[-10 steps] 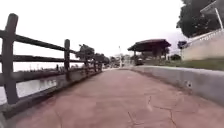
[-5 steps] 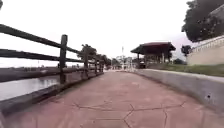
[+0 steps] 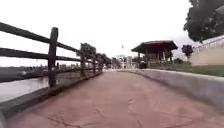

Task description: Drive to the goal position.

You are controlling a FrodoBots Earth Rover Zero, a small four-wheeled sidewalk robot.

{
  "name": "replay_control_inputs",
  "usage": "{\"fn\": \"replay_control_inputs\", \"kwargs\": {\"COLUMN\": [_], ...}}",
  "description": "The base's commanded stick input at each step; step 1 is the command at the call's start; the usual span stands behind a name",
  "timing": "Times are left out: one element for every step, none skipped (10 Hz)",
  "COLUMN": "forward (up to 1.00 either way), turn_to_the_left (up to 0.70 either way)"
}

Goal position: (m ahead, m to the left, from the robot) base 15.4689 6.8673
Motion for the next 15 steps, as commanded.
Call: {"fn": "replay_control_inputs", "kwargs": {"forward": [1.00,1.00,1.00,1.00,1.00,1.00,1.00,1.00,1.00,1.00,1.00,1.00,1.00,1.00,1.00], "turn_to_the_left": [0.00,0.00,0.00,0.00,0.00,0.00,0.00,0.00,0.00,0.00,0.00,0.00,0.00,0.00,0.00]}}
